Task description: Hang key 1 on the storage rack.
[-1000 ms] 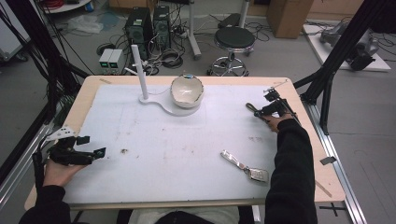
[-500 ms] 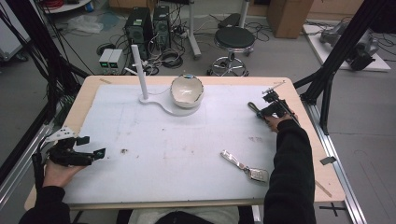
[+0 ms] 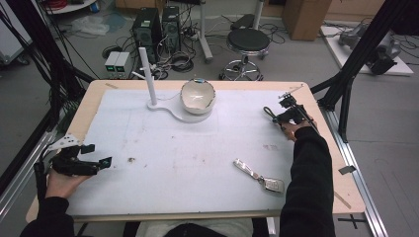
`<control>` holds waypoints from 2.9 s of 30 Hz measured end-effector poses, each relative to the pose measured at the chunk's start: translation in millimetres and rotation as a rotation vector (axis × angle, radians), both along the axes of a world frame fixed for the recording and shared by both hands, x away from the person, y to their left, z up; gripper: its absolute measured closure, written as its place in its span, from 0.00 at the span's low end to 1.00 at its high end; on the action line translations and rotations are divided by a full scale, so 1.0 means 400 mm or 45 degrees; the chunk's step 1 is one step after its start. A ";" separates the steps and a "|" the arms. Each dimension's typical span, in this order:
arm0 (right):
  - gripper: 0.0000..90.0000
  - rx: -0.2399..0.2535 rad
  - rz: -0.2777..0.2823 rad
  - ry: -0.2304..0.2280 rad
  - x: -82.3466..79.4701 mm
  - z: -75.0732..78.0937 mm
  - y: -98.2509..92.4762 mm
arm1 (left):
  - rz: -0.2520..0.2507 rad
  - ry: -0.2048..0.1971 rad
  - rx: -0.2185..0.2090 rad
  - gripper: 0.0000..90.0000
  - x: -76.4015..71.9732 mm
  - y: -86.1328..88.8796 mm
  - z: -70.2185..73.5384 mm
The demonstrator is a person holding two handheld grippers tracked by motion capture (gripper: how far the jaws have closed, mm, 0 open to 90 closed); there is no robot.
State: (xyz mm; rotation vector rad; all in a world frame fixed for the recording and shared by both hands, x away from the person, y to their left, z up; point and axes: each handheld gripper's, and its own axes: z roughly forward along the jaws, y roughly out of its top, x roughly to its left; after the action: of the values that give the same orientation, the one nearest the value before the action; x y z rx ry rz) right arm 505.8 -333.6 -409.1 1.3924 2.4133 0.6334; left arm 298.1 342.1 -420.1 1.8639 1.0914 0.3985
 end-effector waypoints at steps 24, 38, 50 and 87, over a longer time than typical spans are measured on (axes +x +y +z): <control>0.79 0.144 0.081 -0.166 -0.093 0.115 0.044 | -0.013 0.000 -0.016 0.07 -0.005 -0.001 0.003; 0.79 0.236 0.176 -0.264 -0.145 0.208 0.090 | -0.009 0.010 -0.012 0.07 0.003 0.000 -0.005; 0.79 0.164 0.318 -0.316 -0.158 0.264 0.216 | -0.006 0.001 -0.012 0.07 0.004 0.002 -0.005; 0.79 0.115 0.605 -0.319 -0.147 0.357 0.570 | -0.003 -0.014 -0.031 0.07 0.007 0.010 -0.005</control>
State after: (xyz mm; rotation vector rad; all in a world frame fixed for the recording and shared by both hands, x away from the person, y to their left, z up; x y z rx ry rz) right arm 446.8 -105.6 -266.2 0.7048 2.5363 0.9726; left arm 300.9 346.1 -421.9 1.8400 1.0820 0.3918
